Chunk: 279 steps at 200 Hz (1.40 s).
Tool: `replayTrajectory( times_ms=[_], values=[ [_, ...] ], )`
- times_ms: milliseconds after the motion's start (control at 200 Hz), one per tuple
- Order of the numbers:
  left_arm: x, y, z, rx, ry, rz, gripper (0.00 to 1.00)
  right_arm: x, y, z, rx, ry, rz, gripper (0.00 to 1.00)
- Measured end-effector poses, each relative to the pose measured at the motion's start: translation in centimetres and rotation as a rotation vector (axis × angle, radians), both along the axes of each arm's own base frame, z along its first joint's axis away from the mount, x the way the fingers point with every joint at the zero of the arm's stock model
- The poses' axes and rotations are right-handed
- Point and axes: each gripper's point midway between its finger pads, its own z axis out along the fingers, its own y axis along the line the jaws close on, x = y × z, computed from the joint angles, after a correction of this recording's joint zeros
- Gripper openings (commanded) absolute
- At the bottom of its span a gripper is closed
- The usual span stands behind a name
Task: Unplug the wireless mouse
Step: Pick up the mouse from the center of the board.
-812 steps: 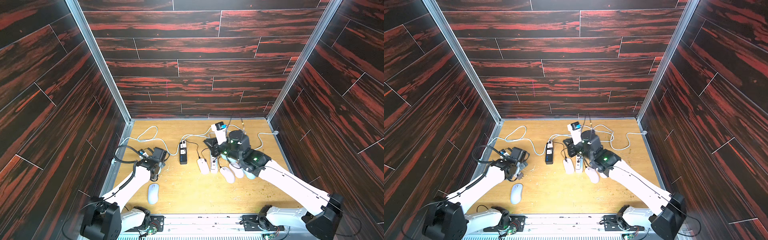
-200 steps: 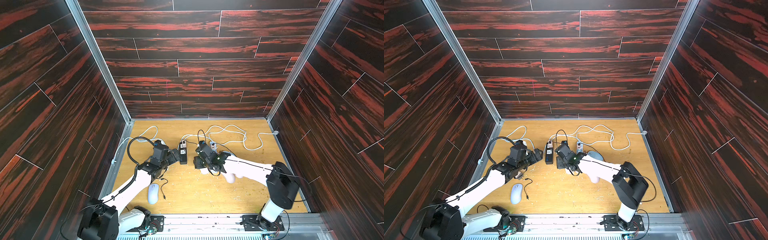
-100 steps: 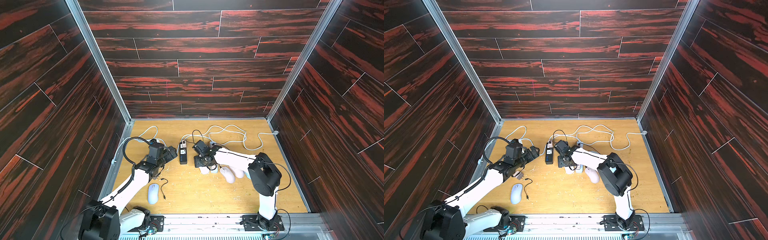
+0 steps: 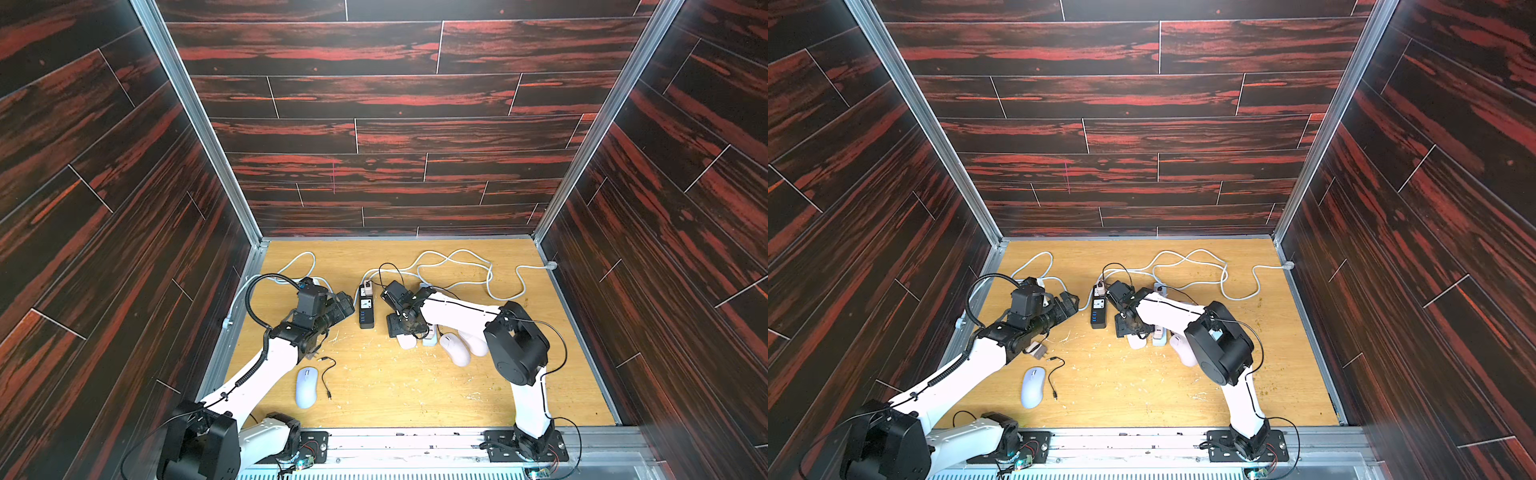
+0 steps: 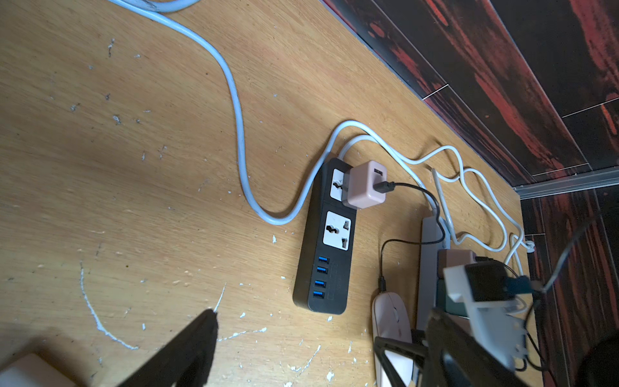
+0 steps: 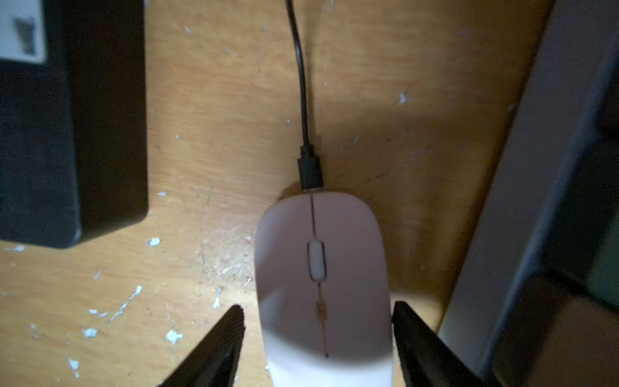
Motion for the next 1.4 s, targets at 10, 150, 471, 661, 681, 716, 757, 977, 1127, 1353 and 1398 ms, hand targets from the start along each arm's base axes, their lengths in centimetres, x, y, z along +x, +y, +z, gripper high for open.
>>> replayTrajectory(
  times_ms=[10, 150, 471, 661, 681, 716, 757, 977, 1127, 1353, 1398],
  values=[
    [0.0, 0.0, 0.0, 0.000, 0.000, -0.001, 0.98, -0.1, 0.0, -0.1, 0.000, 0.004, 0.001, 0.73],
    [0.0, 0.0, -0.2, 0.000, 0.005, -0.002, 0.98, -0.6, 0.2, -0.9, 0.003, 0.040, 0.019, 0.71],
    [0.0, -0.1, -0.4, 0.001, 0.013, -0.004, 0.98, -0.8, 0.1, -1.0, -0.006, 0.043, 0.042, 0.63],
    [0.0, -0.1, -0.7, -0.001, 0.022, -0.007, 0.98, -1.2, 0.0, -0.9, -0.009, 0.033, 0.064, 0.51],
    [0.0, -0.1, -0.7, -0.001, 0.022, -0.006, 0.98, -1.3, 0.0, -0.9, -0.007, 0.031, 0.067, 0.50],
    [0.0, -0.1, -0.7, -0.001, 0.022, -0.006, 0.98, -1.6, 0.0, -0.9, -0.001, 0.031, 0.075, 0.48],
    [0.0, -0.1, -0.7, -0.001, 0.022, -0.006, 0.98, -1.9, -0.1, -0.8, 0.010, 0.032, 0.084, 0.46],
    [0.3, -0.4, 0.9, -0.036, -0.029, -0.006, 0.98, -3.5, 0.3, 2.1, 0.171, -0.042, 0.159, 0.29],
    [0.3, -1.3, 1.6, -0.074, -0.047, -0.049, 0.93, -3.6, 1.5, 5.9, 0.323, -0.158, 0.228, 0.18],
    [0.2, -5.5, 2.4, -0.218, -0.053, -0.202, 0.89, -4.0, 1.6, 7.5, 0.416, -0.250, 0.278, 0.04],
    [0.0, -6.6, 2.6, -0.241, -0.053, -0.239, 0.89, -4.1, 1.7, 7.5, 0.425, -0.260, 0.284, 0.03]
  ],
)
